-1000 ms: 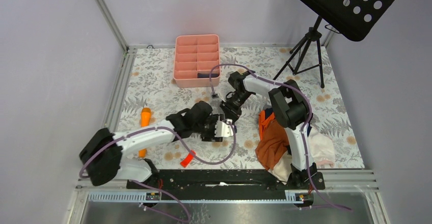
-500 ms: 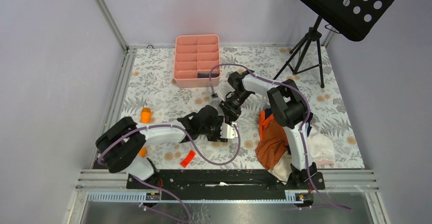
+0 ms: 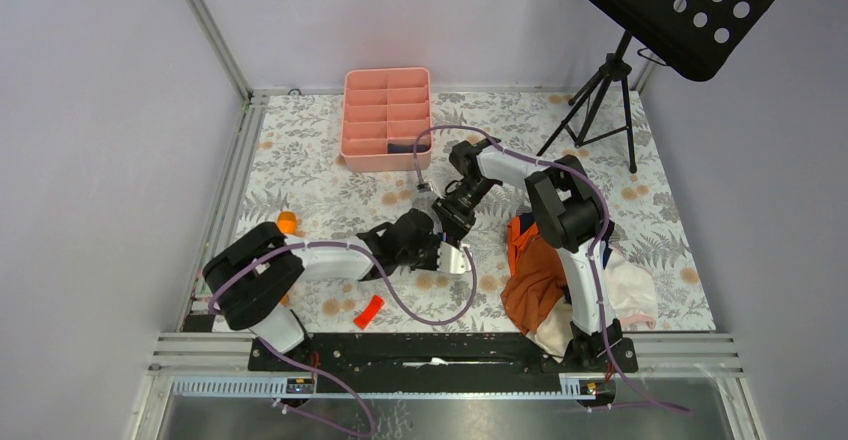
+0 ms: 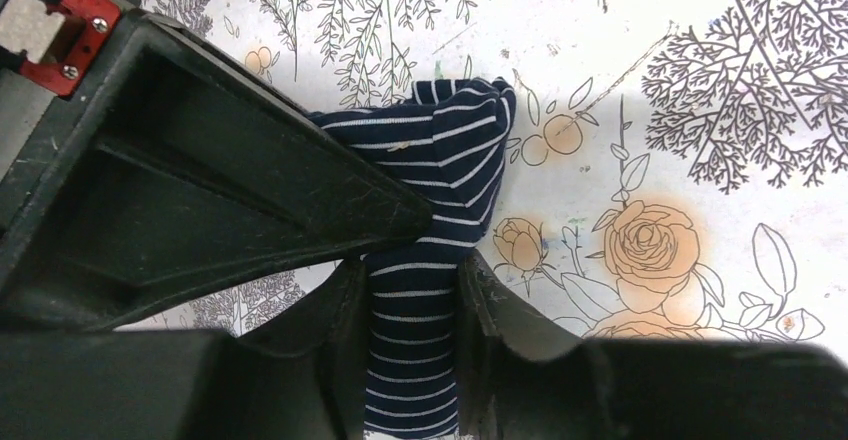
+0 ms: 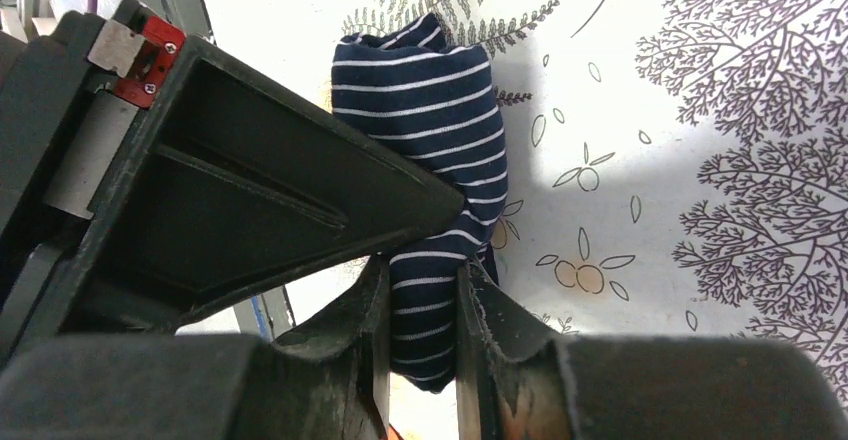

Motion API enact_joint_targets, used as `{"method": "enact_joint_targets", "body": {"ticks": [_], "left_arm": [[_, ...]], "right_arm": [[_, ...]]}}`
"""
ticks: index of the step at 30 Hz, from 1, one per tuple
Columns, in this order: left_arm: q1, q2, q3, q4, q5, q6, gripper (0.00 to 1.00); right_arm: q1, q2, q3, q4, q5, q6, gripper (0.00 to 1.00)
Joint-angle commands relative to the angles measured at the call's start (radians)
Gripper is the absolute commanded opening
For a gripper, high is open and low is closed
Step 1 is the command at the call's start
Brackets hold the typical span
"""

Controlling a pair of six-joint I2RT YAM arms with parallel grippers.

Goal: Roll the underwear
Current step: Pick up the underwear from the center of the board.

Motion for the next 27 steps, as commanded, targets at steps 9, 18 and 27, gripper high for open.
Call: {"method": "enact_joint_targets", "body": {"ticks": [9, 18, 27], "left_arm": [[0.0, 0.057, 0.083, -0.156, 0.117, 0.015, 0.0], [0.1, 0.005, 0.27, -0.387, 0.153, -0.054, 0.0], [0.279, 0.019, 0.513, -0.547, 0.178, 0.028, 0.0]], "right_arm": [[-0.101, -0.104, 0.215, -0.125, 0.013, 0.018, 0.61], [-0.29, -0.217, 0.653, -0.313, -0.026, 0.052, 1.0], [-0.293, -0.394, 0.618, -0.291, 0.06, 0.083, 1.0]]}}
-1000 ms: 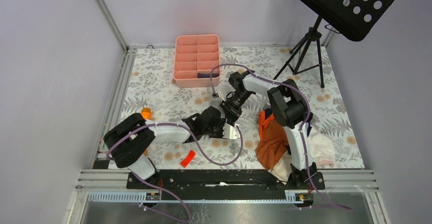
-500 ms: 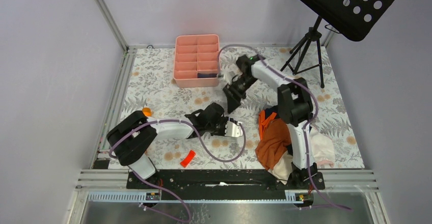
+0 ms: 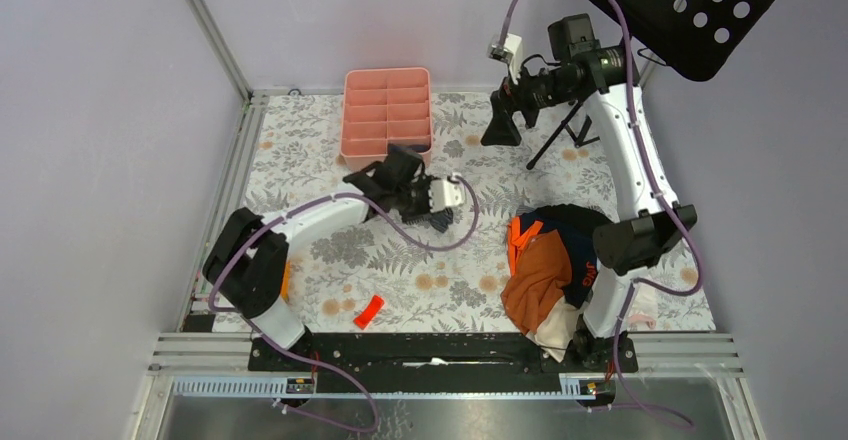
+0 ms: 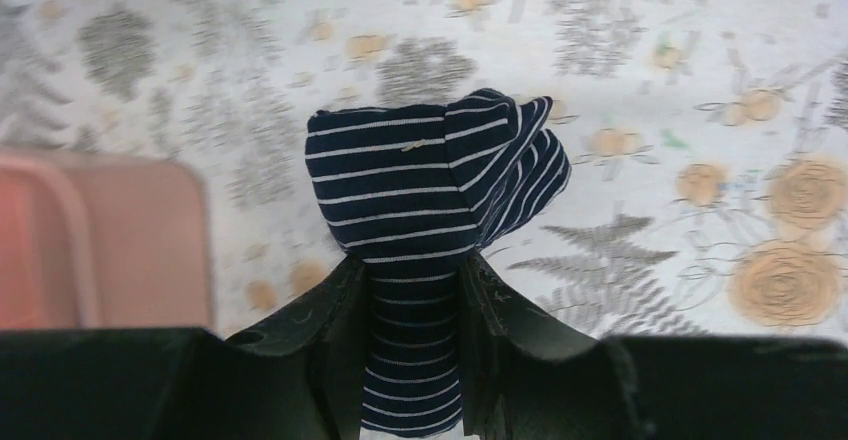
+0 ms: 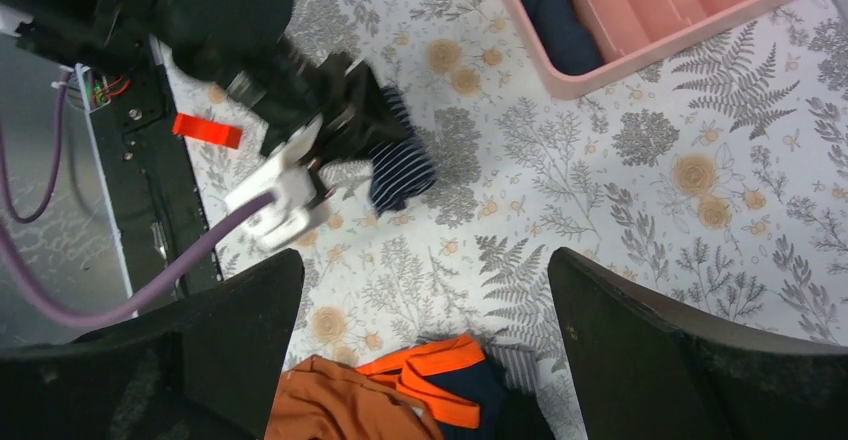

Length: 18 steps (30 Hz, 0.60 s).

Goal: Roll the underwear
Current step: Pick up the underwear from the center of the board, then place the underwear in the storage box.

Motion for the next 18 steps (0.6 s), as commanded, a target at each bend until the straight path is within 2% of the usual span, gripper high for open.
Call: {"method": "enact_joint_targets", "body": {"ticks": [1, 7, 14, 18], "left_arm": [[0.085, -0.009, 0.16, -0.086, 0.051, 0.077, 0.0], [0.227, 0.102, 0.387, -0.1, 0.048, 0.179, 0.0], [0.37, 0.327, 0.677, -0.083, 0.03, 0.268, 0.0], [0.443, 0.393, 0.727, -0.038, 0.026, 0.33, 0.0]], "right_arm": [[0.013, -0.087, -0.075, -0.028, 0.035, 0.036, 1.0], [0.013, -0.152, -0.188, -0.037, 0.087, 0.006, 1.0], [0.013, -0.192, -0.272, -0.037, 0.111, -0.013, 1.0], [0.013, -0.202, -0.296, -0.04, 0.129, -0.017, 1.0]]}}
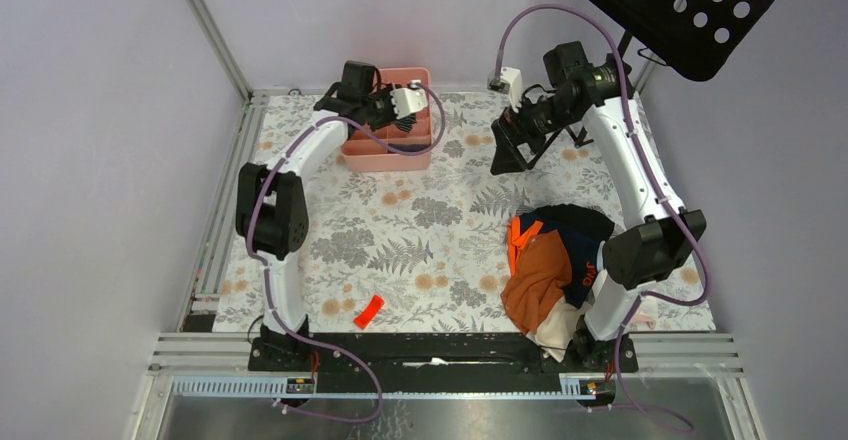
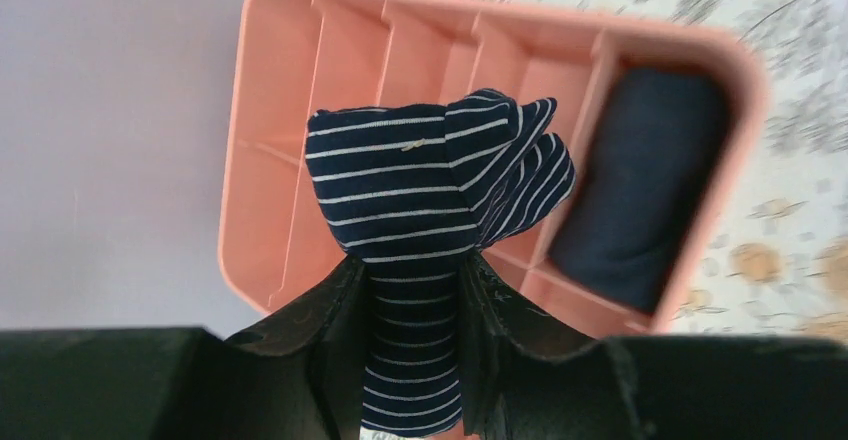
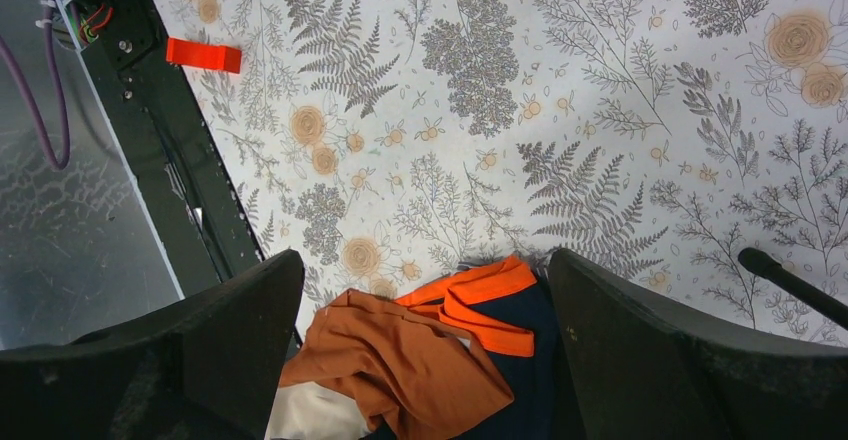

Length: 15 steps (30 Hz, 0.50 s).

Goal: Roll the underwear
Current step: Place the underwear in the storage box.

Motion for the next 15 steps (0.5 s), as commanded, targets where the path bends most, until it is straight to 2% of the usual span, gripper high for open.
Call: {"method": "enact_joint_targets", "body": {"ticks": [1, 4, 8, 15], "left_arm": [[0.077, 0.036, 0.041, 0.081, 0.013, 0.112, 0.0], [0.128, 0.029, -0.022, 0.144, 0.046, 0.163, 0.0], [0.184, 0.001, -0.061, 0.124, 0.109, 0.153, 0.0], [0.204, -0.094, -0.186, 0.109, 0.172, 0.153, 0.0]], "right_arm": [[0.0, -0.065, -0.017, -0.026, 0.024, -0.015, 1.0], [0.0, -0.065, -0.041, -0.031, 0.028, -0.017, 1.0], [0.001, -0.071, -0.076, -0.033, 0.04, -0.025, 1.0], [0.001, -0.069, -0.118, -0.037, 0.033, -0.038, 1.0]]}}
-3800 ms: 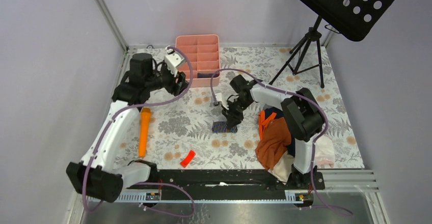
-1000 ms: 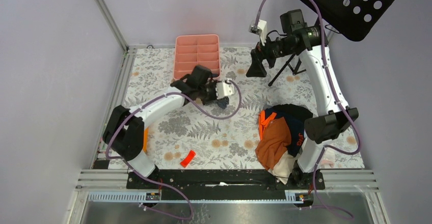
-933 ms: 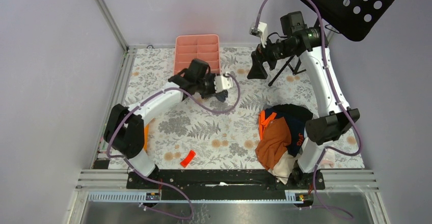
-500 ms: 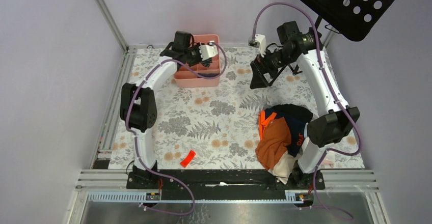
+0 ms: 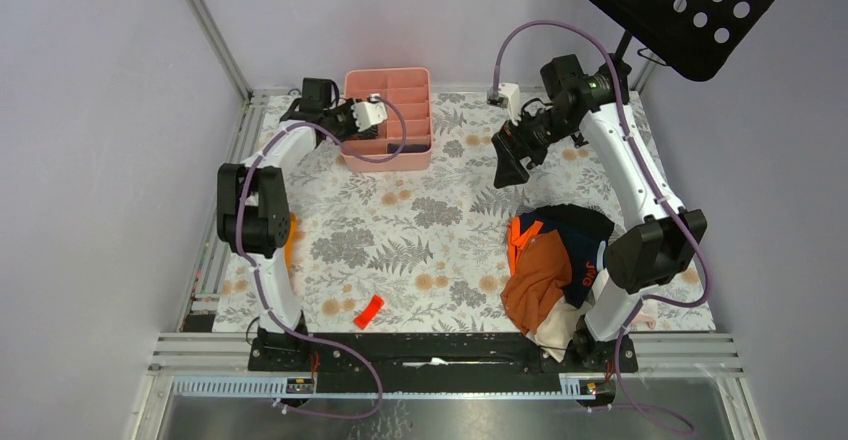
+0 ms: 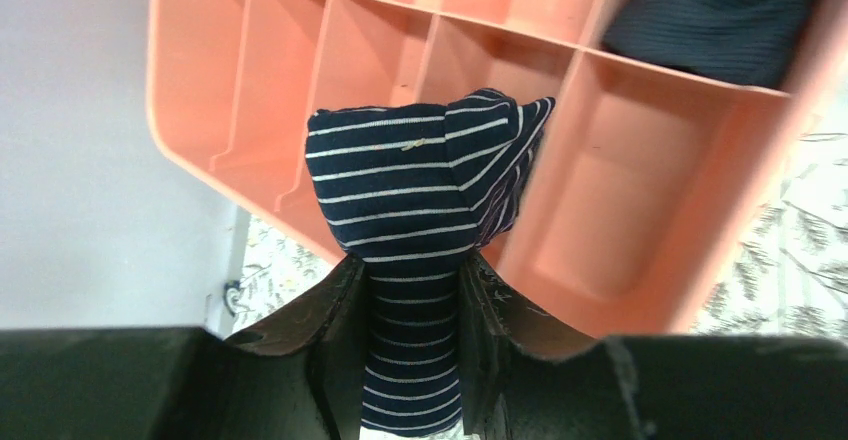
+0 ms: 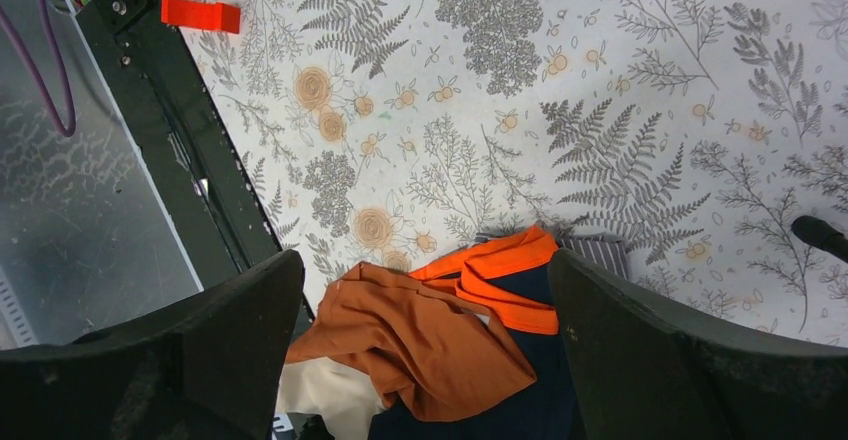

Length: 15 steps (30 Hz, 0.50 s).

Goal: Roll the underwear
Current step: Place the underwear in the storage box.

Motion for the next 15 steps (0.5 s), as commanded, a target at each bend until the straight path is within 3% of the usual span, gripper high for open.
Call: {"method": "enact_joint_targets", "body": {"ticks": [1, 6, 15], "left_arm": [[-0.012, -0.11, -0.042, 0.024, 0.105, 0.015, 0.0], [-0.017, -0.13, -0.077, 0.0, 0.139, -0.01, 0.0], [-0.034, -0.149, -0.151, -0.042, 0.095, 0.075, 0.0]], "right_arm": [[0.0, -0.033, -0.01, -0.028, 0.003, -0.019, 1.0], [0.0, -0.022, -0.015, -0.035, -0.006, -0.02, 1.0], [0.0, -0.033, -0.045, -0.038, -0.008, -0.021, 1.0]]}}
